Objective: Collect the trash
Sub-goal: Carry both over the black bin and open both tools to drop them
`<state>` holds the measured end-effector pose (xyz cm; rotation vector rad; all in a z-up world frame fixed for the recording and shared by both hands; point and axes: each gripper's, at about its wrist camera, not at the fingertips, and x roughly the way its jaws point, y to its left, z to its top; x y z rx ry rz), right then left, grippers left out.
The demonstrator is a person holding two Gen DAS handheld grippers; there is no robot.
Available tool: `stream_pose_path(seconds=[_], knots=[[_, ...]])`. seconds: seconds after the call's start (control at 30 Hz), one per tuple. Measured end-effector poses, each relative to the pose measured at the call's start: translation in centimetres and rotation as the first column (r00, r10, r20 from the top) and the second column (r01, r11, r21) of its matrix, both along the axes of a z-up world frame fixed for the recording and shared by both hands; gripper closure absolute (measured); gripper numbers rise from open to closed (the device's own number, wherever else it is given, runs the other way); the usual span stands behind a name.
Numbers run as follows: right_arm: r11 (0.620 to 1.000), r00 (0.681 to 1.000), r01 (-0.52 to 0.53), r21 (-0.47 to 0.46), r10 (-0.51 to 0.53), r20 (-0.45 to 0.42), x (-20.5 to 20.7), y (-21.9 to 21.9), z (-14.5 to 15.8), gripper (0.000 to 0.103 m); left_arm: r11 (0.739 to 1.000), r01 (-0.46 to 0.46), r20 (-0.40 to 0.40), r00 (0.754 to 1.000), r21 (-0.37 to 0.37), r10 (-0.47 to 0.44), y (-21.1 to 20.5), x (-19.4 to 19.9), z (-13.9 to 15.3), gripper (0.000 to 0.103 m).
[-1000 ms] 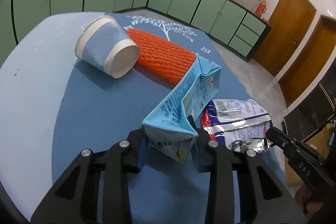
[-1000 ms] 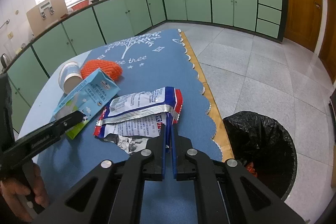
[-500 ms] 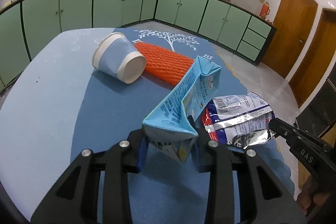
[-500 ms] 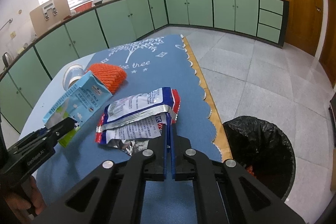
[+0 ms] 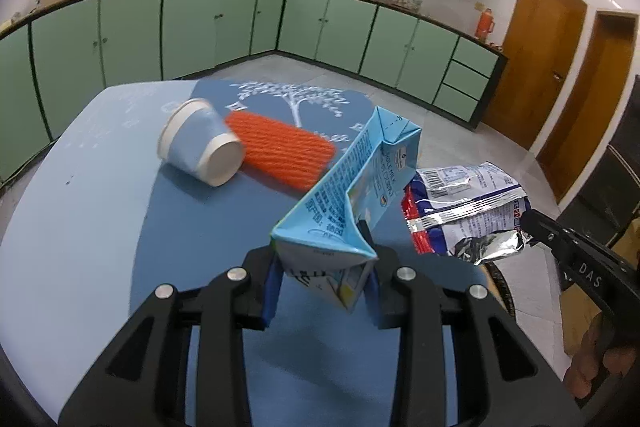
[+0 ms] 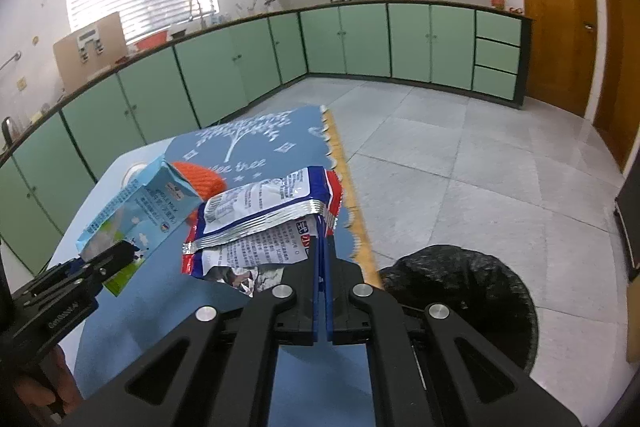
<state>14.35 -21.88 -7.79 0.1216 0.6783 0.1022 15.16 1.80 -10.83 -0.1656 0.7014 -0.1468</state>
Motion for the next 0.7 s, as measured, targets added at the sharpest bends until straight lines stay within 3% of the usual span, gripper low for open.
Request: stream_pose_path(seconds=[0.33,0.7], knots=[[0.992,0.992,0.128,-0.007,-0.127,0.02,-2.3,-6.8,0.9,0.101,0.99,0.142,0.029,0.99,-0.008,-0.142,-6.5,0.0,1.3,0.071],[0.95,0.95,0.311,-0.024,-0.311,0.013,-5.1,-15.8,0.3,0.101,0.945,0.328,0.024,0.945,0.003,-0.328,-16.4,0.6,0.7,0.071]])
